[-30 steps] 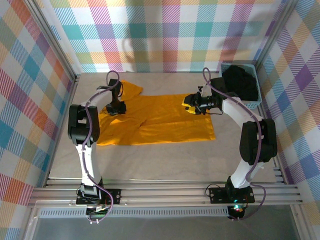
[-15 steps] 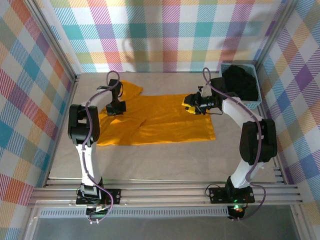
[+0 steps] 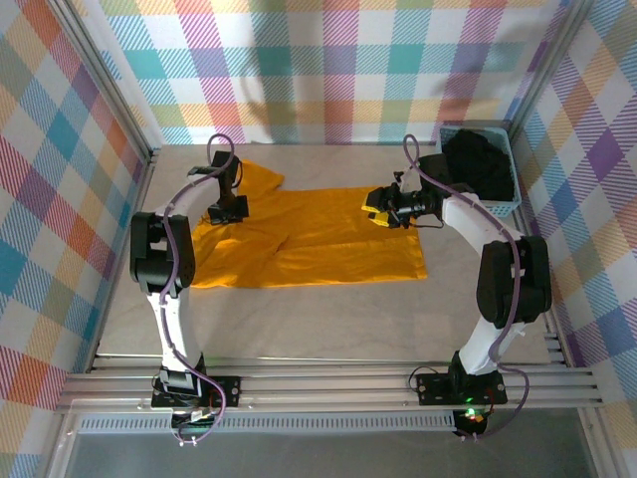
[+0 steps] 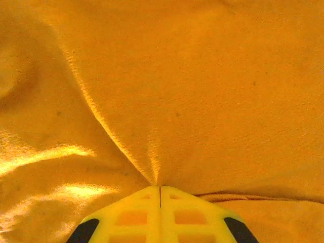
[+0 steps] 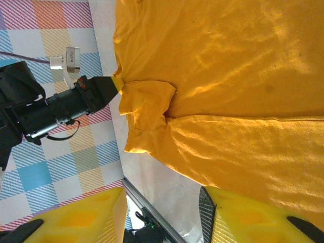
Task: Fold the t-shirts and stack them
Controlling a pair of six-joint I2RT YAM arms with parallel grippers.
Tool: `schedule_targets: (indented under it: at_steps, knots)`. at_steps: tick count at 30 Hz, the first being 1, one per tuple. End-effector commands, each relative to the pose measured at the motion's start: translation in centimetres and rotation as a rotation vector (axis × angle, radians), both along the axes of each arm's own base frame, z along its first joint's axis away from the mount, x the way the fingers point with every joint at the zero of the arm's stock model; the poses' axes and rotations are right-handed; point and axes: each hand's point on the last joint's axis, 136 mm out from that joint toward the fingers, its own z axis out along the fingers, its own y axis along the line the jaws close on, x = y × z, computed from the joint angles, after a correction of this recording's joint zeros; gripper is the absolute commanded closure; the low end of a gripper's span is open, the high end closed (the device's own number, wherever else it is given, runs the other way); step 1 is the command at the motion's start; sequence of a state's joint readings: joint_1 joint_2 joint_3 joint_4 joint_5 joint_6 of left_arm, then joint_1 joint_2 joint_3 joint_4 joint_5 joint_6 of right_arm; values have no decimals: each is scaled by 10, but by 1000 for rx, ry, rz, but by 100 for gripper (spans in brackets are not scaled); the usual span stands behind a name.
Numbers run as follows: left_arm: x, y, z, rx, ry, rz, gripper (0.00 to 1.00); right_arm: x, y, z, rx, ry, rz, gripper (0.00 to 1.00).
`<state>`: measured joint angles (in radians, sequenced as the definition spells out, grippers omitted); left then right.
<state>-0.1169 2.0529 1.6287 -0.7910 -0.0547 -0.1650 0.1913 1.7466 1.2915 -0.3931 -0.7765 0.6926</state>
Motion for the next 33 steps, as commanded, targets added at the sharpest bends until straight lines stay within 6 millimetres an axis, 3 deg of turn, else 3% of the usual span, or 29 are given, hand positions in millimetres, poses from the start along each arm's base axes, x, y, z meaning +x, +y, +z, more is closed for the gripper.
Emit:
schedule_targets:
  at_steps: [1, 13, 27, 33]
  knots:
    - [6, -2, 16, 10, -26, 8, 93, 4, 6, 8, 24, -18, 25, 57]
    - [-8, -6, -14, -7, 63, -8, 84, 3, 6, 6, 22, -14, 25, 57]
    - [-3, -1, -18, 27, 57, -8, 80, 4, 6, 8, 24, -17, 27, 57]
    - [3, -3, -22, 21, 60, -10, 83, 2, 6, 7, 20, -14, 28, 57]
